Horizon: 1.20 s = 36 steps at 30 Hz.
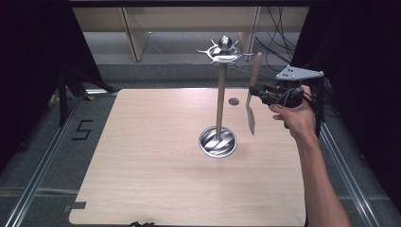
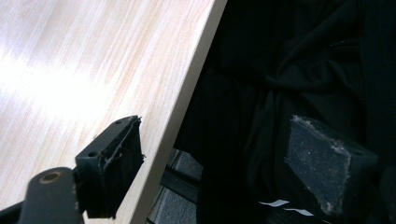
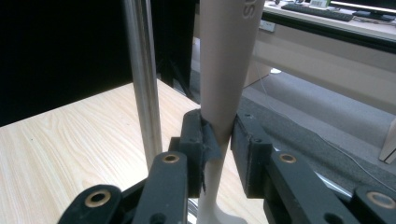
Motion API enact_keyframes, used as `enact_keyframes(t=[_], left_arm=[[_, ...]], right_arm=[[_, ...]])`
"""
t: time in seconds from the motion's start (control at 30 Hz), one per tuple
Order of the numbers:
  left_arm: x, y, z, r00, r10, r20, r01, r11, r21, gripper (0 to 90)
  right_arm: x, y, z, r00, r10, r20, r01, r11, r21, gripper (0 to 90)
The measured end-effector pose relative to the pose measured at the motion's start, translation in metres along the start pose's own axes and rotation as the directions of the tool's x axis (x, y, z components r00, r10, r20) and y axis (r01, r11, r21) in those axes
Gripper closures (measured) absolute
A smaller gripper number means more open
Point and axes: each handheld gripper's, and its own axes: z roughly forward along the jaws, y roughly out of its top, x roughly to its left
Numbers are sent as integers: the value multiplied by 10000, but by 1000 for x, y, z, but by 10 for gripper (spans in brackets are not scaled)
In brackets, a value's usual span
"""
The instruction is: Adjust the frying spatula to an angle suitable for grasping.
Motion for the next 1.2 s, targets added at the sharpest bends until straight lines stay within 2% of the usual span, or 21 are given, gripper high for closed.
enact_keyframes(t=[0.07, 0.3, 0.33, 0.53, 0.6, 0.63, 0.7, 0.73, 0.77, 0.8, 0.93, 0.97, 1.1, 1.13, 1.2], left_arm=[[-1, 0, 2, 10000, -49, 8, 49, 9999, -155, 176], [-1, 0, 1, 10000, -30, 4, 30, 10000, -41, 176], [-1, 0, 1, 10000, -40, 6, 40, 10000, -36, 177], [-1, 0, 1, 10000, -23, 5, 23, 10000, -36, 176], [-1, 0, 1, 10000, -26, -6, 25, 10000, -42, 177], [-1, 0, 1, 10000, -20, 7, 20, 10000, -35, 176], [-1, 0, 1, 10000, -16, 6, 16, 10000, -36, 176], [-1, 0, 1, 10000, -17, 10, 17, 10000, -32, 176], [-1, 0, 1, 10000, -29, -3, 29, 10000, -34, 177], [-1, 0, 1, 10000, -20, -11, 20, 10000, -37, 177], [-1, 0, 1, 10000, -28, -5, 28, 10000, -48, 177], [-1, 0, 1, 10000, -32, -5, 32, 10000, -47, 177], [-2, 0, 0, 9999, -64, -160, 63, 10000, -59, 176], [-2, 0, 0, 9999, -64, -159, 63, 10000, -54, 177], [-1, 0, 0, 9999, -62, -160, 61, 10000, -50, 177]], right_arm=[[0, 1, 0, 10000, -7, 34, 7, 10000, 48, 757], [-4, 5, 3, 9998, -211, 48, 210, 9996, 179, 757], [-4, 5, 3, 9999, -25, -104, 28, 9997, 249, 757], [-4, 5, 4, 10000, 15, -88, -12, 9992, 397, 757], [-4, 6, 5, 9997, -133, -191, 139, 9994, 322, 757], [-3, 8, 5, 9995, -275, -123, 279, 9990, 349, 757], [-2, 8, 6, 9999, -148, -66, 150, 9993, 328, 757], [-2, 9, 7, 9995, -327, -10, 327, 9993, 186, 757], [0, 10, 7, 9998, -171, -69, 173, 9994, 284, 757], [-1, 11, 7, 9994, -268, -210, 276, 9989, 371, 756], [-1, 11, 10, 9994, -315, -116, 318, 9991, 268, 757], [0, 11, 9, 9995, -184, -265, 197, 9986, 487, 757], [0, 11, 13, 9984, -329, -463, 354, 9979, 534, 757], [1, 12, 12, 9990, -315, -313, 334, 9975, 620, 757], [2, 12, 13, 9985, -394, -370, 416, 9973, 611, 757]])
